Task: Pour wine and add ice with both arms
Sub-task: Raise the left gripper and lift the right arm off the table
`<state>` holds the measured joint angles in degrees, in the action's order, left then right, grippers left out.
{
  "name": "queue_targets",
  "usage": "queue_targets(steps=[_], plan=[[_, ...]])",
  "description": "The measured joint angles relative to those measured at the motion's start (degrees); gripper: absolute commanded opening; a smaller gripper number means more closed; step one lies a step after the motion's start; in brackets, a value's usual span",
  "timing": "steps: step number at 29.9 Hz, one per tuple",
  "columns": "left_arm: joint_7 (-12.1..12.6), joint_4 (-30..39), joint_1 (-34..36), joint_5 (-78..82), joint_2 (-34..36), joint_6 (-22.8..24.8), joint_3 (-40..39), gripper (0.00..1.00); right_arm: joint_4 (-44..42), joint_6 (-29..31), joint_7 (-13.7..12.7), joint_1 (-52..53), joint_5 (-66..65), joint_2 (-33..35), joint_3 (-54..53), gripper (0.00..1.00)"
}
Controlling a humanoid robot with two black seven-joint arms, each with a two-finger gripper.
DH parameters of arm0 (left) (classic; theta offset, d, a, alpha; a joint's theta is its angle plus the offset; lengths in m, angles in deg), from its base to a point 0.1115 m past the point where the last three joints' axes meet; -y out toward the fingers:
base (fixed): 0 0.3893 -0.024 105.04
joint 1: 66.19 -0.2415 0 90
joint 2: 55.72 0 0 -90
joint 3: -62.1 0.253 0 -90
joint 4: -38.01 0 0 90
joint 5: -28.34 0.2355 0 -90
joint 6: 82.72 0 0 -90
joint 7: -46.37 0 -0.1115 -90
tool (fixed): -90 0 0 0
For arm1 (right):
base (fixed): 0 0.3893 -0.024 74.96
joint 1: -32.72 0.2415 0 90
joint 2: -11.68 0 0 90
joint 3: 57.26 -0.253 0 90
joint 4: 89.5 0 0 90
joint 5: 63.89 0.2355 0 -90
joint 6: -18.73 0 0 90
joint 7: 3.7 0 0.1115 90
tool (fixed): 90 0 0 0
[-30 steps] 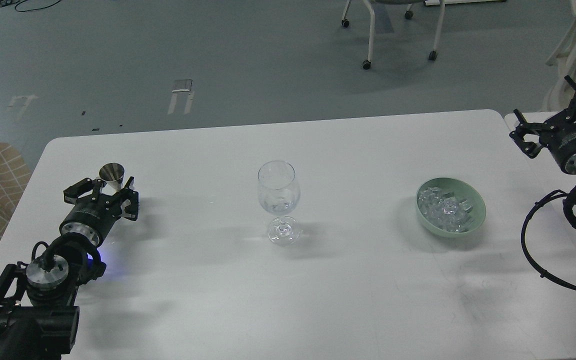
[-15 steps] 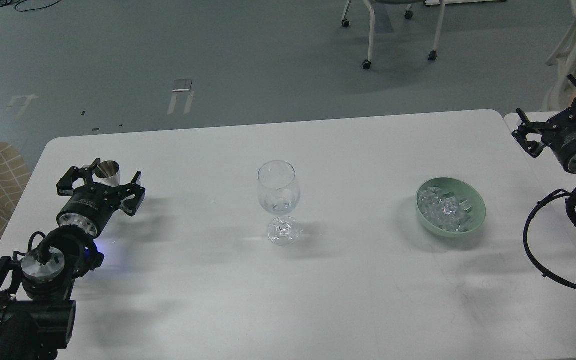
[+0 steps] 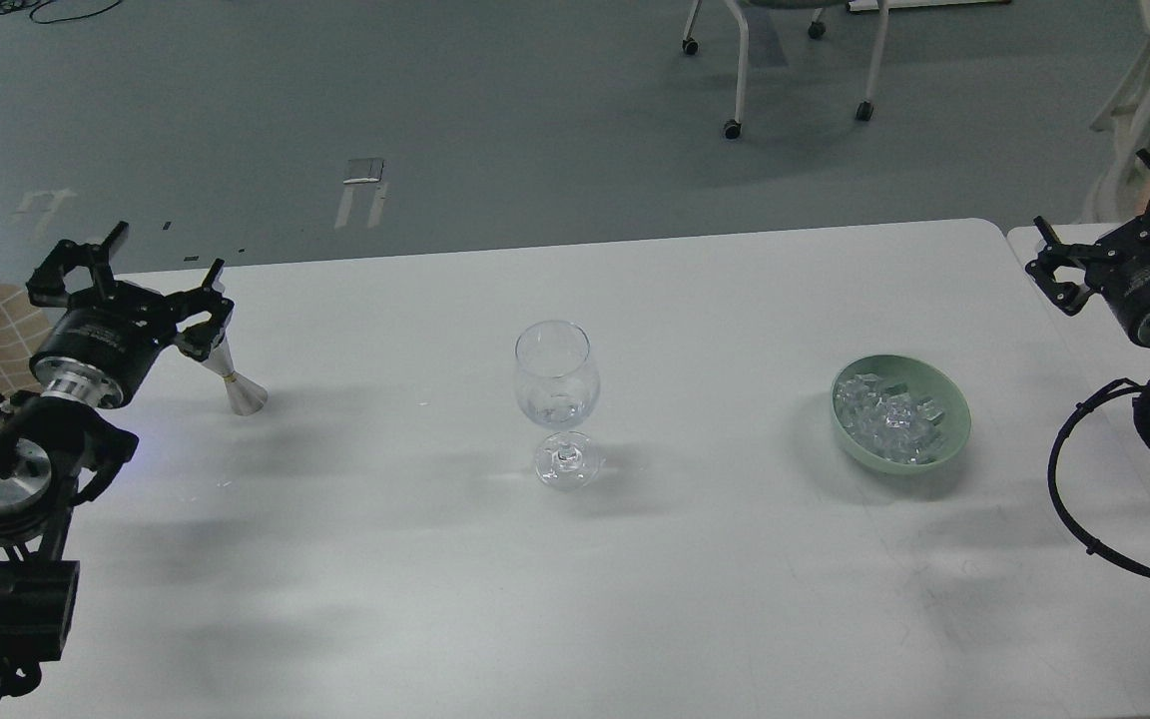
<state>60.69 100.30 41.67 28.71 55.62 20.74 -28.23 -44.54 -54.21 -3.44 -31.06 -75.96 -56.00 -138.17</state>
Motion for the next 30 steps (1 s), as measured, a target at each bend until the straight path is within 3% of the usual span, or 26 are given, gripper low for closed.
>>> queue_targets(steps=[6,11,18,24,30], plan=[[-0.8,1.9,4.4,1.6,1.4,-0.1,0.5,0.91,3.9,-0.1,0.2,0.5,0.0,-0.4,0.0,1.0],[-1.0,-0.3,9.5,2.5,1.6,-0.3,2.3,0.91,4.2,0.5,0.6,2.7,-0.1,-0.5,0.0,1.0],[-1.0,-6.1,20.0,3.1,1.5,-6.0,12.2,0.91,3.4,1.0,0.6,7.0,-0.4,-0.9,0.9,1.0],[-4.4,-9.6,22.5,13.7,1.2,-6.7,19.7,0.92,0.0,1.1,0.7,13.1,-0.6,-2.2,2.8,1.0],[-9.9,-14.5,23.0,22.7,0.6,-5.4,22.4,0.92,-8.5,1.0,1.7,21.6,-2.7,-5.2,6.4,1.0]])
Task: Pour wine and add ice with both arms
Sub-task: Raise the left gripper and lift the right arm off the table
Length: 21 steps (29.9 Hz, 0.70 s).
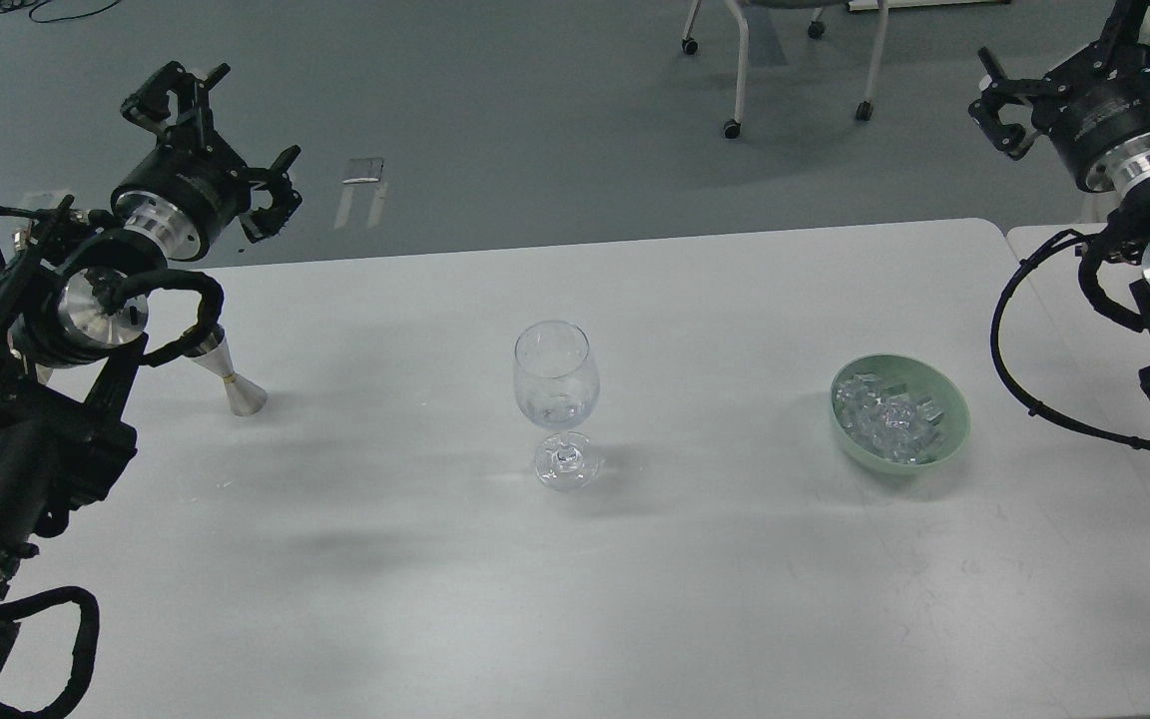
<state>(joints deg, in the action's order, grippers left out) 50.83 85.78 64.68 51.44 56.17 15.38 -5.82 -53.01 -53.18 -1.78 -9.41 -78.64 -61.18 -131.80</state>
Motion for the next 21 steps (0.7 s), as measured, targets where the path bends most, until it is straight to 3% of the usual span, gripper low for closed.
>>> queue_targets(steps=[8,12,21], plan=[[-1.4,-14.6,5.4,0.6,-2.5,1.0,0.9,0.92,-10.3,0.0,4.5,9.9,-1.2,-5.2,8.9,1.0],[-1.5,-15.8,6.5,0.4,-2.6,2.0,3.7,0.92,-13.4,-0.1,5.9,12.8,-1.2,-6.8,11.8,1.0],[-2.4,-16.3,11.4,-0.7,-2.6,2.3,4.6,0.92,-14.0,-0.3,6.2,13.1,-0.9,-7.6,12.0,1.0]])
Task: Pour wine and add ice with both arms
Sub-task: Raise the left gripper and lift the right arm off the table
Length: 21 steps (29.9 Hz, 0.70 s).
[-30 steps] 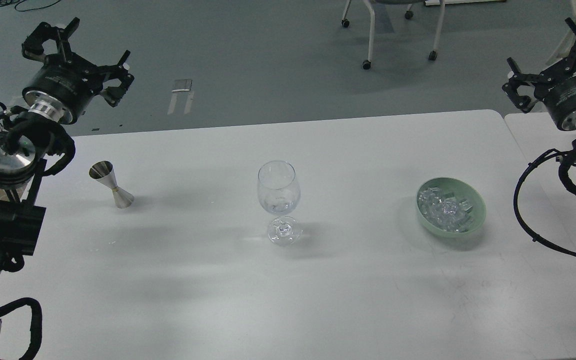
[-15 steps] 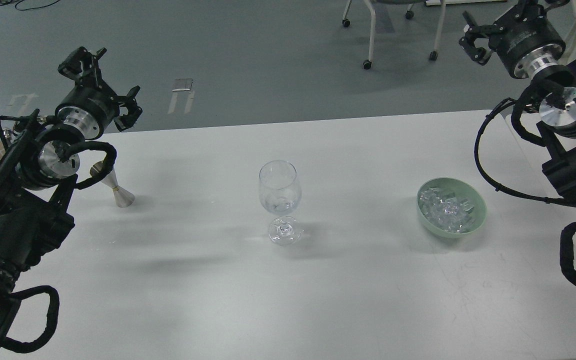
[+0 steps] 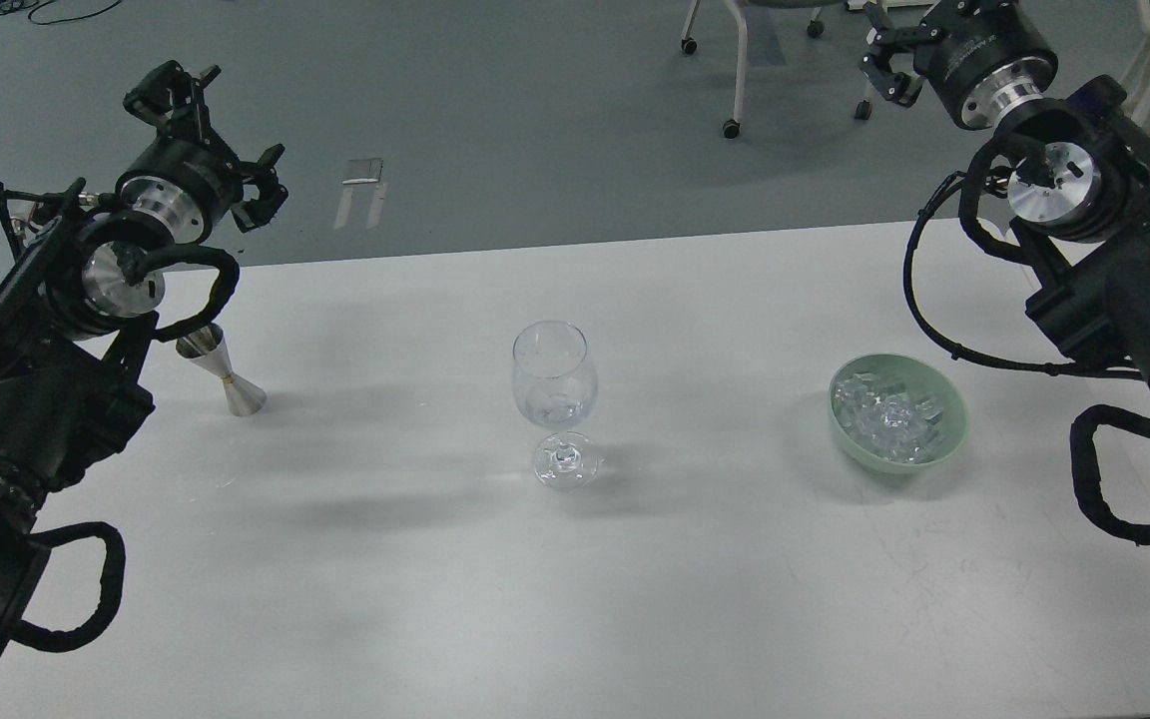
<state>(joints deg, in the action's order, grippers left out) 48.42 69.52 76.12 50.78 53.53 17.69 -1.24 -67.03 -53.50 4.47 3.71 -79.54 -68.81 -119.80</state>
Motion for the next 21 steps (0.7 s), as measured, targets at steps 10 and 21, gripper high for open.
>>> queue_targets(steps=[10,21], plan=[[-0.7,-0.3,0.7,-5.3,-0.7,0.2,-0.5,0.92,0.0,0.1,0.0,-0.3,0.8,-0.3,-0.6,1.0],[0.8,1.2,0.8,-5.6,-0.8,0.1,-0.2,0.98,0.8,0.3,0.0,-3.0,0.8,-0.6,-0.7,1.0]])
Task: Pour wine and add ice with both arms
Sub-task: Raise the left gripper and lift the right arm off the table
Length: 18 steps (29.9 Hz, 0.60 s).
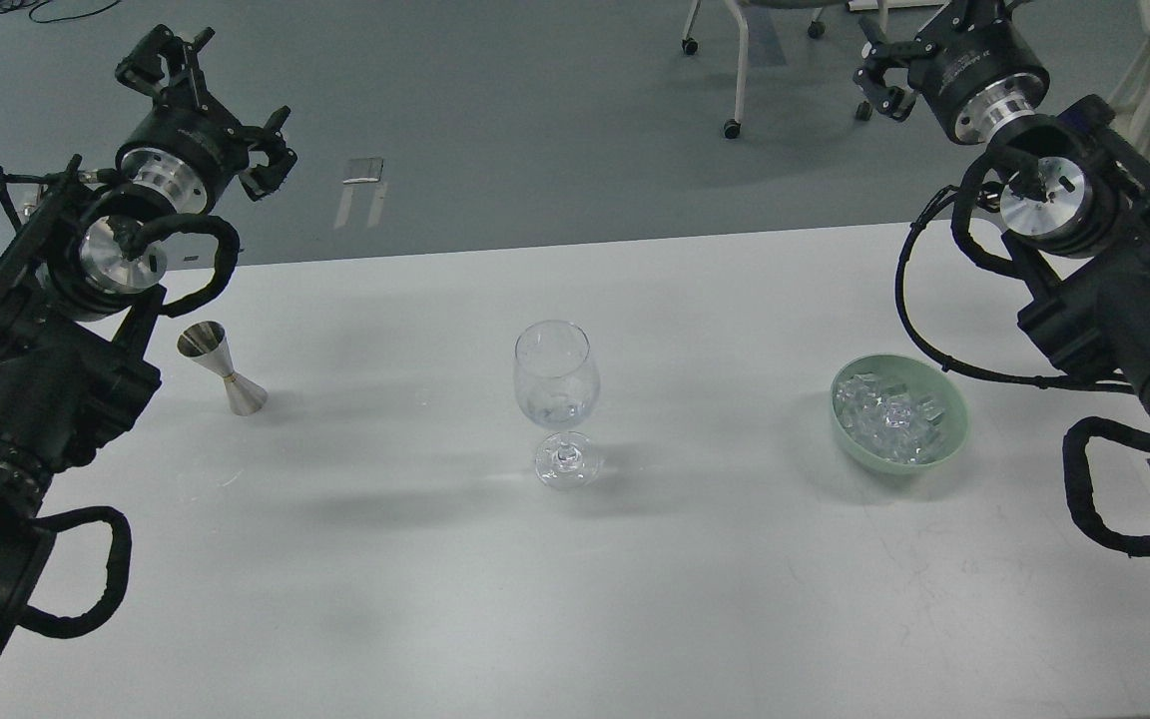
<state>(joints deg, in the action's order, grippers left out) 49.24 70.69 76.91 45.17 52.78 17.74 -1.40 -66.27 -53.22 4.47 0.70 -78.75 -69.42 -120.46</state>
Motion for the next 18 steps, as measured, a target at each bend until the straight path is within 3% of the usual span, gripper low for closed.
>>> queue_targets(steps=[9,11,13,18], plan=[[2.9,0.3,0.9,-1.3,0.5,0.3,-0.3,0.97,8.4,0.4,-0.6,-6.3,-1.1,6.1,4.3,1.0],[2.4,0.3,1.2,-1.4,0.7,0.6,-0.3,0.97,11.4,0.4,-0.6,-6.8,-1.9,9.0,8.1,1.0],[0.0,0.3,1.2,-1.1,0.9,0.9,-0.2,0.97,14.1,0.4,-0.4,-6.9,-3.2,12.5,12.2,1.0],[-9.3,0.3,0.4,-1.3,1.9,3.0,0.1,0.98,19.5,0.3,-0.1,-5.8,-11.2,18.6,17.2,1.0]])
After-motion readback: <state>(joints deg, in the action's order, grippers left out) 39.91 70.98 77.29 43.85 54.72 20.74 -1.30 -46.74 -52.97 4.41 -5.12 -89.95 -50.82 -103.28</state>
